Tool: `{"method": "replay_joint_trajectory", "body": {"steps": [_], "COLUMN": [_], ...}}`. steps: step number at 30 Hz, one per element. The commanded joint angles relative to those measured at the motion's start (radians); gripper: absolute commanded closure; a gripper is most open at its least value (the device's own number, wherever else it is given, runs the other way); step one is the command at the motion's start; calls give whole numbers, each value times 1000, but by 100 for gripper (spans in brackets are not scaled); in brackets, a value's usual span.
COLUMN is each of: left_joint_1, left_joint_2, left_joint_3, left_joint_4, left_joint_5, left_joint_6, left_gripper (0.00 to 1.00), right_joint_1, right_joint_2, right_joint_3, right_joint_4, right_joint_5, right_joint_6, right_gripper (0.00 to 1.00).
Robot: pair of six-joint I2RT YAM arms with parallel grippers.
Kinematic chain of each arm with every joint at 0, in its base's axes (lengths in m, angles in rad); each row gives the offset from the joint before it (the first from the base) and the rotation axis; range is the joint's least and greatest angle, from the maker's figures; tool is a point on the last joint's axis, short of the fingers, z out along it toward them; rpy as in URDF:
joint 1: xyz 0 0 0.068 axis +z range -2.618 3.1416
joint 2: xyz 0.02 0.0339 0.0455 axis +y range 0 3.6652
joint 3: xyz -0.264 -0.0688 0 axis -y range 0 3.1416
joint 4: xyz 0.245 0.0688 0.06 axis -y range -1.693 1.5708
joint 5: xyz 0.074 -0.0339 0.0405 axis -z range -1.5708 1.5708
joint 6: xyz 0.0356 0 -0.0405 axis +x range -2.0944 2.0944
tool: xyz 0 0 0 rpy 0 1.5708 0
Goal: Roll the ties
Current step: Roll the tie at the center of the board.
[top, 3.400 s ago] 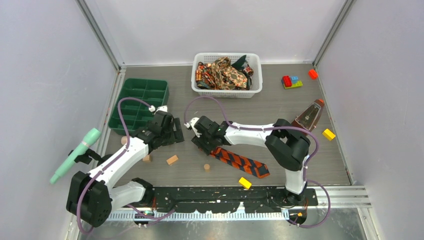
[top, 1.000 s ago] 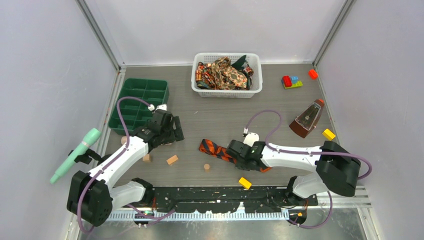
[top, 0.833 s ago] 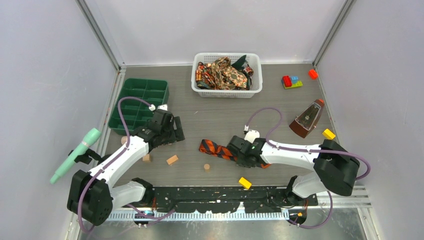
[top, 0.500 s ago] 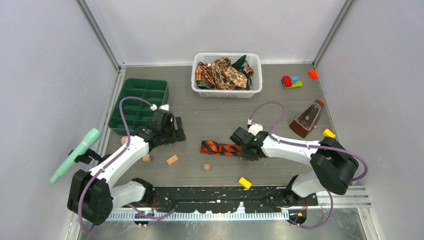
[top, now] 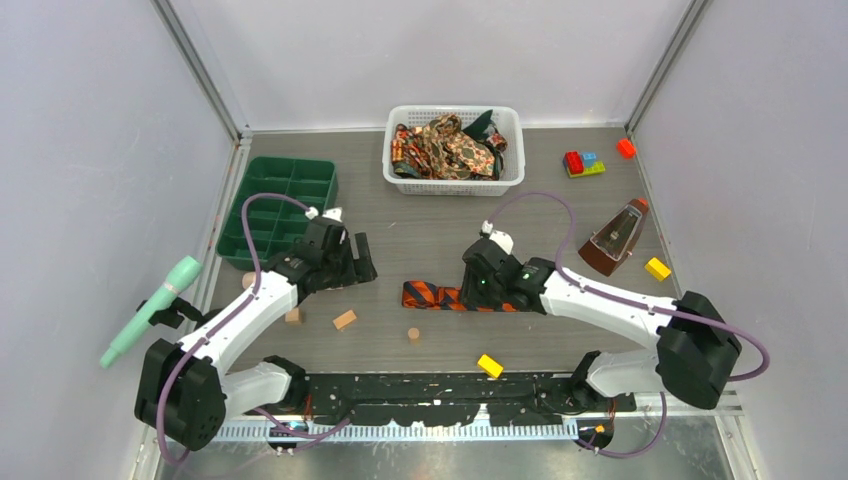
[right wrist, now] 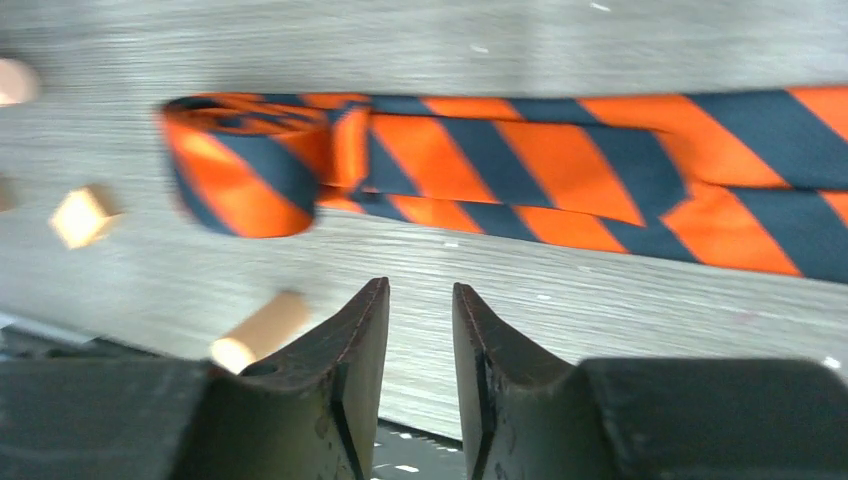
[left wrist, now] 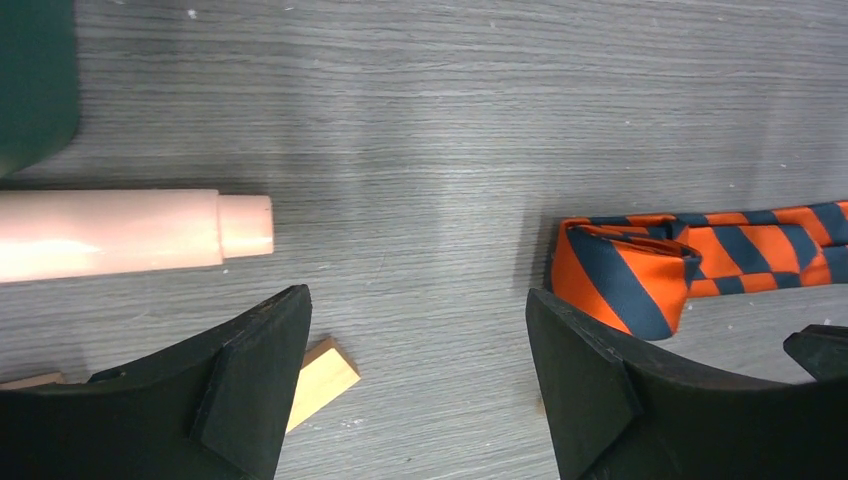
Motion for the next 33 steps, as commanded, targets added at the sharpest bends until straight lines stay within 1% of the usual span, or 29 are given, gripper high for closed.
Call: {"method": "replay_joint_trajectory", "body": {"steps": [1, 4, 7, 14, 21, 25, 33], "left_joint_1": [8, 8, 8, 6, 6, 6, 1], "left_joint_2": [-23, -23, -23, -1, 32, 44, 83], "left_joint_3": [26, -6, -39, -77, -95, -97, -115], "left_joint_4": [88, 174, 230, 289, 331, 345, 381], "left_joint_5": [106, 237, 295, 333, 358, 371, 388], "left_joint_6": [-8, -9, -20, -42, -58, -60, -68], "left_gripper": [19, 19, 20, 20, 21, 21, 22], "right_joint_1": [4, 4, 4, 4, -1, -2, -2], "right_joint_2": [-30, 14, 71, 159, 232, 259, 293], "right_joint_3": [55, 69, 80, 112, 136, 134, 126], "right_joint_4": [168, 243, 284, 345, 348, 348, 341], "right_joint_5": [-105, -135, -140, -139, -134, -137, -123], "right_joint_6": [1, 23, 48, 71, 77, 79, 78], "right_gripper": [62, 61, 64, 69, 82, 87, 91]}}
